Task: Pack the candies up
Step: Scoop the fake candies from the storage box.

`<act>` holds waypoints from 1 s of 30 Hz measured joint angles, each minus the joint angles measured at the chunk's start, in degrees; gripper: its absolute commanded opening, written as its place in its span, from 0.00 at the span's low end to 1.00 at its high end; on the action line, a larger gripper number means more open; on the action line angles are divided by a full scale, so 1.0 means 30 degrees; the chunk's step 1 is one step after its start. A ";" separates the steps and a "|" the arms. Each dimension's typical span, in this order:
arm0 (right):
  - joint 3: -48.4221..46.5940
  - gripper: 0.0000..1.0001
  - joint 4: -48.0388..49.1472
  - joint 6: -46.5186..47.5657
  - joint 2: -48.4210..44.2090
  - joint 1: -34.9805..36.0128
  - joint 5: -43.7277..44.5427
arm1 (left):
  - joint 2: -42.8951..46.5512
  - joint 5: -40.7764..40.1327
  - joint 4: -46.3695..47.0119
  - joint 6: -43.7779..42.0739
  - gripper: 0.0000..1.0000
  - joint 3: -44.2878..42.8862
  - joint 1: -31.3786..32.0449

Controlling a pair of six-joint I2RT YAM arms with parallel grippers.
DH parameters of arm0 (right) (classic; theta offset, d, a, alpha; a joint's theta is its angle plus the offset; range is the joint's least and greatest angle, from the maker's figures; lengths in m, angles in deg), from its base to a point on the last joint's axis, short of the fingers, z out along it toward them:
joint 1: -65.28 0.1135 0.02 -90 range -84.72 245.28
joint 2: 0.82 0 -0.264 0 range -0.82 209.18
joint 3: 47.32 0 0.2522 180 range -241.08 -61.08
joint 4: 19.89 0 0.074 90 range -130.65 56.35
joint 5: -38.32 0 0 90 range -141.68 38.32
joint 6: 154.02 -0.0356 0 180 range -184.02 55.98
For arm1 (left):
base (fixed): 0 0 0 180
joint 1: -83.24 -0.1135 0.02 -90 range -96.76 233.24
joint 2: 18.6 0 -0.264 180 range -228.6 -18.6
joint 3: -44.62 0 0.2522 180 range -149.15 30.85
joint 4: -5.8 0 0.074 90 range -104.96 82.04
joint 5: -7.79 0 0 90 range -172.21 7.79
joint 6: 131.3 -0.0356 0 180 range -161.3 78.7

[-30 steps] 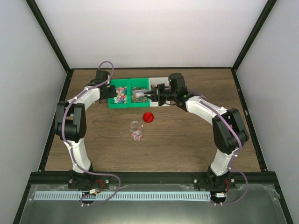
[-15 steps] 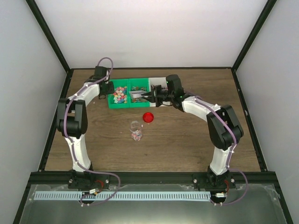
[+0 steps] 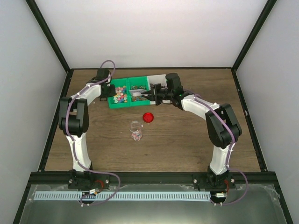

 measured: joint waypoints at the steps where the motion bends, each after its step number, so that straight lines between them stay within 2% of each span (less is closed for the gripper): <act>1: 0.0000 0.01 -0.0146 0.0044 0.0000 0.0000 0.0015 | 0.0007 0.0000 0.0000 0.0036 0.04 0.0000 0.0000; 10: -0.0153 0.01 -0.1260 -0.0175 -0.0066 -0.0036 0.0109 | 0.0117 0.0022 0.0291 0.0146 0.04 0.0277 0.0109; 19: -0.2295 0.01 -0.6987 0.0597 -0.0051 -0.0291 0.0408 | 0.0255 0.0044 0.0481 0.0219 0.04 0.0517 0.0168; 30: -0.7679 0.01 -1.2976 0.2484 0.1676 -0.0284 0.1122 | 0.0510 -0.0729 0.0627 0.0787 0.04 0.0918 0.0459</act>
